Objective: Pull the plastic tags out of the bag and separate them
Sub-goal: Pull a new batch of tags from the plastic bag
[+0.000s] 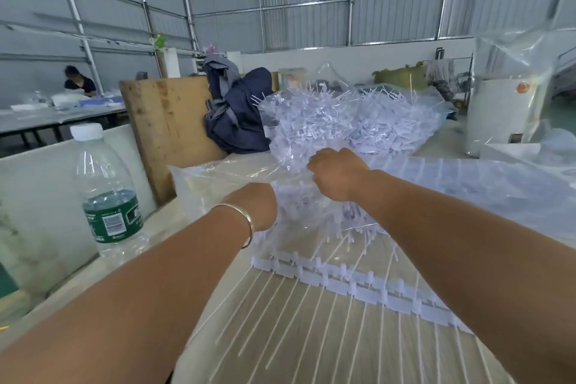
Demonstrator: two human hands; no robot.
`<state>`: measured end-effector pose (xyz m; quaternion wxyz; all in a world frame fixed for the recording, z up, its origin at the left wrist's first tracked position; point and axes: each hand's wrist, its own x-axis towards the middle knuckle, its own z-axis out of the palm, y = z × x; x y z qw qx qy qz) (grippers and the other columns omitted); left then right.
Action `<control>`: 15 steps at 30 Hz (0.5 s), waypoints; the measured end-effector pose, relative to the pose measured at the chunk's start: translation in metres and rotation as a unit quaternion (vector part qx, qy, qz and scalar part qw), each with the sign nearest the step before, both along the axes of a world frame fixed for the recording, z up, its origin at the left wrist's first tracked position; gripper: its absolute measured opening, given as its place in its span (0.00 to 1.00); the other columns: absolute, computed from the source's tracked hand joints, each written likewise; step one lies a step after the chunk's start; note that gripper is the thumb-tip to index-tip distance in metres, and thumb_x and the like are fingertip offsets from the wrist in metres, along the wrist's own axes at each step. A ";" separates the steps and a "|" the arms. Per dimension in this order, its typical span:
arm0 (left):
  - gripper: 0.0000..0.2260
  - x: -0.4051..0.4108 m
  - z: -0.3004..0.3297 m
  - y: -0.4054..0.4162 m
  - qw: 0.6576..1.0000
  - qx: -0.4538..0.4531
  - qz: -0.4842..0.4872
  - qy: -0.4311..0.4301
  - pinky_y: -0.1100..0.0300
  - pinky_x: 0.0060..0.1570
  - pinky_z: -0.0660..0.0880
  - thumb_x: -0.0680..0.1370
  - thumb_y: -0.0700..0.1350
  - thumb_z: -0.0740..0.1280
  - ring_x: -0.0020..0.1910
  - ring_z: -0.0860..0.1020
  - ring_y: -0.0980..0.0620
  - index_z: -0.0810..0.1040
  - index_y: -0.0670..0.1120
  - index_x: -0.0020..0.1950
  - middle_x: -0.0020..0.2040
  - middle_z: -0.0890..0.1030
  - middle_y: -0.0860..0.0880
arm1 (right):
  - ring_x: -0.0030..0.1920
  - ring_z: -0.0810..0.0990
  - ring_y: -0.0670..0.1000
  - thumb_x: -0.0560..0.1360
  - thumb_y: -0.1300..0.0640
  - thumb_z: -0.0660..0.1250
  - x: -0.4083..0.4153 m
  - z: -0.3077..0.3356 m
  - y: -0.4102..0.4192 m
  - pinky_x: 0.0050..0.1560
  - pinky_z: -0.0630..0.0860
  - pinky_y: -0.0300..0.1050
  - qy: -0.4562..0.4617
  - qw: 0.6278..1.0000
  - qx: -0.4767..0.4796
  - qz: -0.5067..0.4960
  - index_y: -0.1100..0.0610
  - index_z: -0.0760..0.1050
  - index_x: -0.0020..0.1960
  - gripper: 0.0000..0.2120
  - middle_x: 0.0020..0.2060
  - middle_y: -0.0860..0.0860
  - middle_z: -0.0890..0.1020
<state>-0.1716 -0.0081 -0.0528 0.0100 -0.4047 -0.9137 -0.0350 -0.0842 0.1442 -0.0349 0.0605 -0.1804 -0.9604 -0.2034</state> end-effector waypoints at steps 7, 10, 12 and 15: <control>0.15 -0.017 -0.001 0.010 0.993 -0.109 -0.031 0.007 0.64 0.26 0.62 0.76 0.33 0.60 0.28 0.65 0.54 0.64 0.45 0.31 0.31 0.67 0.49 | 0.43 0.74 0.51 0.74 0.61 0.60 -0.038 -0.017 0.015 0.66 0.59 0.49 -0.081 0.989 0.060 -0.109 0.53 0.71 0.59 0.14 0.40 0.47 0.76; 0.11 -0.025 0.006 0.009 0.999 -0.036 -0.012 0.003 0.63 0.26 0.63 0.75 0.36 0.60 0.29 0.67 0.54 0.66 0.44 0.33 0.33 0.69 0.49 | 0.32 0.69 0.49 0.73 0.65 0.59 -0.044 -0.018 0.019 0.69 0.58 0.49 -0.053 0.989 0.104 -0.086 0.54 0.69 0.42 0.07 0.30 0.47 0.71; 0.08 -0.033 0.013 0.006 0.997 0.073 0.019 0.018 0.61 0.27 0.63 0.74 0.42 0.63 0.31 0.70 0.53 0.69 0.45 0.35 0.35 0.71 0.50 | 0.35 0.74 0.50 0.77 0.62 0.59 -0.046 -0.015 0.023 0.67 0.61 0.49 -0.004 0.991 0.098 -0.092 0.54 0.67 0.39 0.09 0.30 0.47 0.70; 0.19 -0.044 0.010 0.006 0.990 0.130 0.031 0.037 0.59 0.31 0.66 0.73 0.57 0.70 0.36 0.73 0.51 0.71 0.41 0.42 0.39 0.73 0.50 | 0.48 0.79 0.55 0.79 0.60 0.61 -0.049 -0.007 0.030 0.47 0.69 0.46 0.096 0.988 0.001 -0.118 0.55 0.75 0.48 0.04 0.41 0.50 0.77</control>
